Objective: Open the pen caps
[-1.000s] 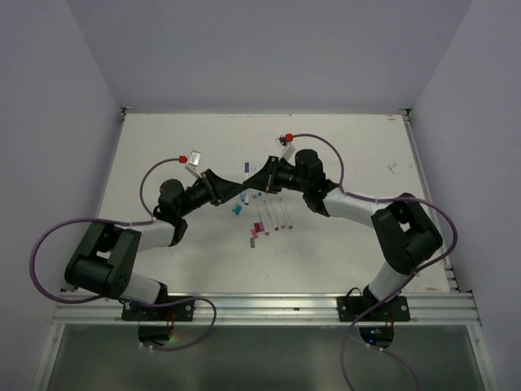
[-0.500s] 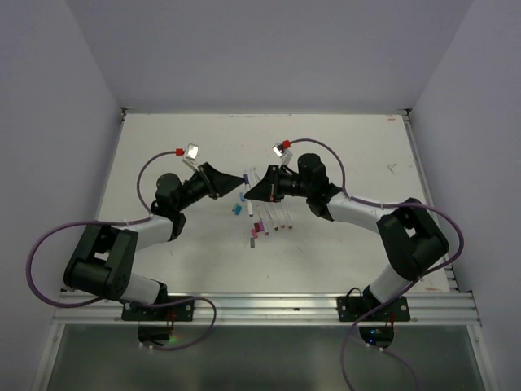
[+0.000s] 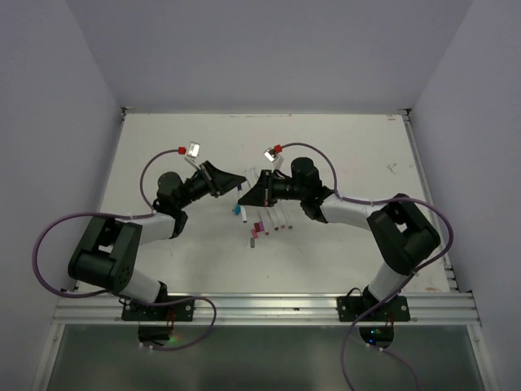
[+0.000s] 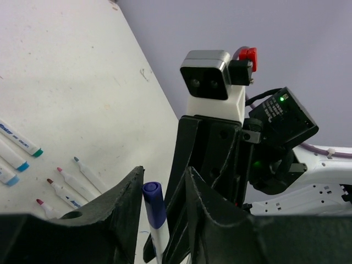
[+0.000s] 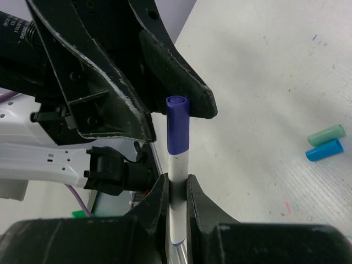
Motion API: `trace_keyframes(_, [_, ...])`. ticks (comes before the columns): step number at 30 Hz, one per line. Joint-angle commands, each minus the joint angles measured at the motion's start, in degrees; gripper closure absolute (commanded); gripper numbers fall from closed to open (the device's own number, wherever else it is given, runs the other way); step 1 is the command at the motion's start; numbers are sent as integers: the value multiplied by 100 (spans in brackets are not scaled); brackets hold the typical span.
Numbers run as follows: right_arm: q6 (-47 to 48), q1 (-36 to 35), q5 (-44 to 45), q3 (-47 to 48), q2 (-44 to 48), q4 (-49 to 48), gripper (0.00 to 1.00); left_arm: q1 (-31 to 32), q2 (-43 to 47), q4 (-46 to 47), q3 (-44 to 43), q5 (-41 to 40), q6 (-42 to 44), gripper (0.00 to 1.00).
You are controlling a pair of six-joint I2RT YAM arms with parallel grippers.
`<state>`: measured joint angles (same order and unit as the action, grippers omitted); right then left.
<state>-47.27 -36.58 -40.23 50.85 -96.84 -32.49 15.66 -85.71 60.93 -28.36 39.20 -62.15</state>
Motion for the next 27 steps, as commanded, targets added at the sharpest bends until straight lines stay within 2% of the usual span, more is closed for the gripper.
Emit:
trace_keyframes(1, [-116, -42, -126, 92, -37, -433, 100, -19, 2, 411, -258, 176, -16, 65])
trace_keyframes(4, [-134, -43, -64, 109, -28, -442, 100, -19, 11, 429, -240, 219, -25, 76])
trace_keyframes(8, [-239, -51, -20, 171, -81, -521, 100, -19, 46, 464, -179, 255, -43, 79])
trace_keyframes(10, [-266, -42, 6, 180, -90, -548, 100, -19, 63, 455, -144, 281, -25, 83])
trace_keyframes(11, [-309, -42, 32, 180, -98, -565, 100, -28, 63, 429, -135, 290, -25, 87])
trace_keyframes(12, [-327, -42, 67, 180, -116, -565, 100, -19, 72, 411, -135, 299, 1, 98])
trace_keyframes(16, [-275, -51, 182, 206, -107, -356, 100, -19, 37, 193, -144, 220, 27, 100])
trace_keyframes(17, [-39, -60, 225, 267, -116, -128, 100, -19, 168, -104, -144, 37, 88, 100])
trace_keyframes(18, [154, -86, 417, 337, -116, 161, 100, -28, 291, -542, -222, -583, 341, 100])
trace_keyframes(19, [391, -199, 611, 573, -99, 982, 100, -19, 449, -1573, -310, -980, 501, 100])
trace_keyframes(20, [1003, -305, 865, 723, -81, 1477, 100, 16, 772, -2158, -424, -1454, 659, 100])
trace_keyframes(21, [1322, -437, 1250, 881, -72, 1944, 100, 138, 897, -2729, -695, -2434, 904, 100])
trace_keyframes(22, [1595, -742, 2133, 1196, -37, 2784, 100, 200, 994, -3405, -776, -2791, 924, 100])
trace_keyframes(23, [1980, -902, 2681, 1312, -37, 3079, 100, 235, 1134, -3481, -794, -3013, 863, 100])
trace_keyframes(25, [2194, -1227, 3474, 1575, -107, 3710, 100, 244, 1206, -3586, -881, -3512, 687, 100])
trace_keyframes(27, [2309, -1316, 4249, 1664, -177, 3925, 100, 244, 1171, -3727, -1004, -3734, 599, 100])
